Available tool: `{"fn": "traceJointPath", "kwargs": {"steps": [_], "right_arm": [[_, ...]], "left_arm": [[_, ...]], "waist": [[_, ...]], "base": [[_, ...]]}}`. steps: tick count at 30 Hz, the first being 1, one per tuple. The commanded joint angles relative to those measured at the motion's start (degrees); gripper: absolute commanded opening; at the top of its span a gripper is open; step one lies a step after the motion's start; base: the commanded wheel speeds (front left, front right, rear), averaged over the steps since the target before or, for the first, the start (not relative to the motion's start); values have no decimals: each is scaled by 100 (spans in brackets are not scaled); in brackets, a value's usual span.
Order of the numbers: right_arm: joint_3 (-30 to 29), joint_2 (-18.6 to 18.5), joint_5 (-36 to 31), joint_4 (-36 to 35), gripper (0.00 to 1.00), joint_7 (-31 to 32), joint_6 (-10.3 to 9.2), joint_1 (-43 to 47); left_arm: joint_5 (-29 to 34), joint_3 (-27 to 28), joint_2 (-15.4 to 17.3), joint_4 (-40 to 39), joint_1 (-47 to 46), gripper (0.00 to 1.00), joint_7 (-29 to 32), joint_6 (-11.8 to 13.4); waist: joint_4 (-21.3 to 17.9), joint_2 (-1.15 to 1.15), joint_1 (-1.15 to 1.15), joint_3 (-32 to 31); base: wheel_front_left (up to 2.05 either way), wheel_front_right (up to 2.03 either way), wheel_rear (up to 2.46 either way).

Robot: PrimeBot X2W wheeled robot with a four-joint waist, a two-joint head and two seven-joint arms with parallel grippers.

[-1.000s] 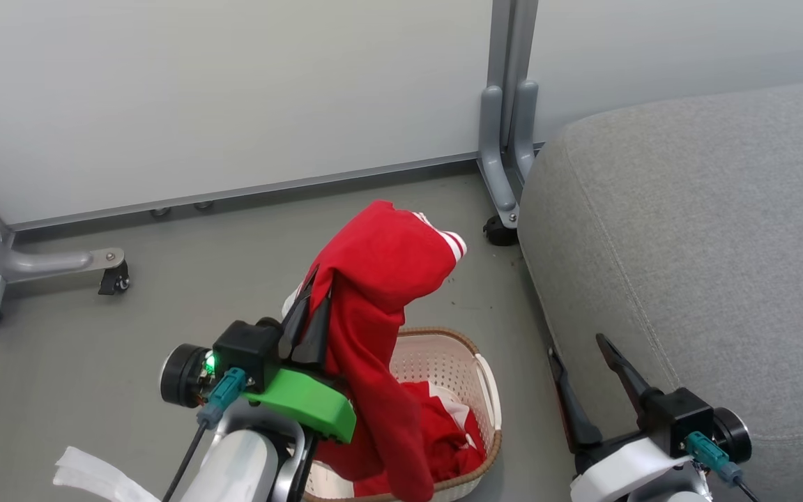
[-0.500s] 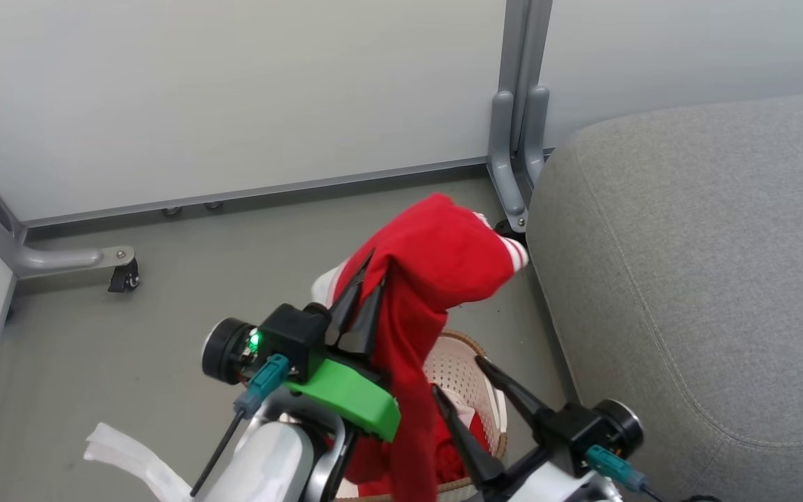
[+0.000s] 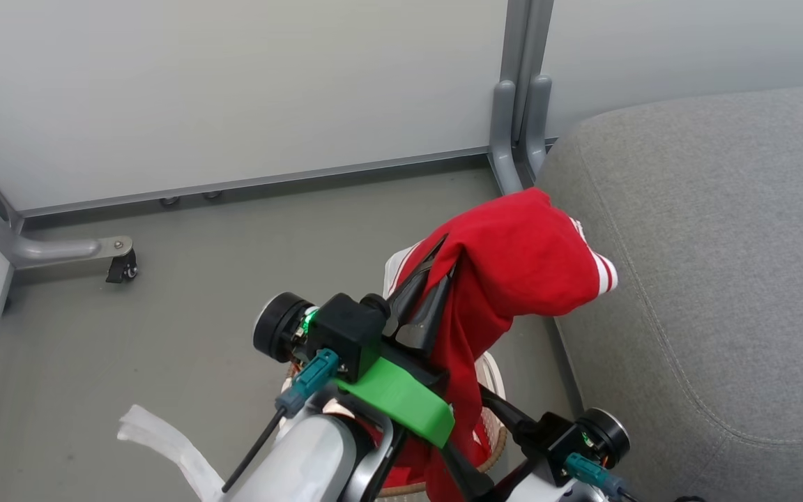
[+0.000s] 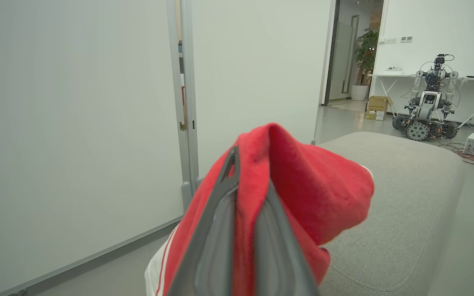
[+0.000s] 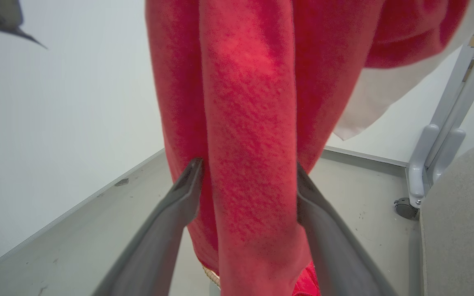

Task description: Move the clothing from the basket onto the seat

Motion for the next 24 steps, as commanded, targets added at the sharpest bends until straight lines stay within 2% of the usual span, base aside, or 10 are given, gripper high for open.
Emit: {"fn": "traceJointPath", "kwargs": {"steps": [1,2,3,21,22,23,24], "right_arm": [[1,-14,-17,23,55,-18,-2,69],[63,-21,-13,47,18,-18,-2,83],[153,-45,19,80,0,-18,-2,89],[312,-198,246,36,0,-18,-3,-2],[284,-195,233,0,0,-18,-3,-16],[255,-190,225,-27,0,-18,-3,-16],[218,-180,227,-51,0,-18,-3,-7]], "left_arm": [[-9,26,9,-35,-115,0,0,29],[0,33,26,-30,-125,0,7,41],[-1,48,41,-25,-127,0,10,52],[39,126,185,205,-139,0,-61,229],[59,123,194,223,-141,7,-49,262],[65,111,200,242,-135,24,-18,262],[87,120,204,249,-141,100,-30,291]], "waist": [[-17,0,0,4],[-28,0,0,6],[-36,0,0,7],[-113,0,0,40],[-117,0,0,51],[-119,0,0,61],[-123,0,0,72]], "base": [[0,0,0],[0,0,0],[0,0,0],[0,0,0],[0,0,0],[0,0,0],[0,0,0]]}}
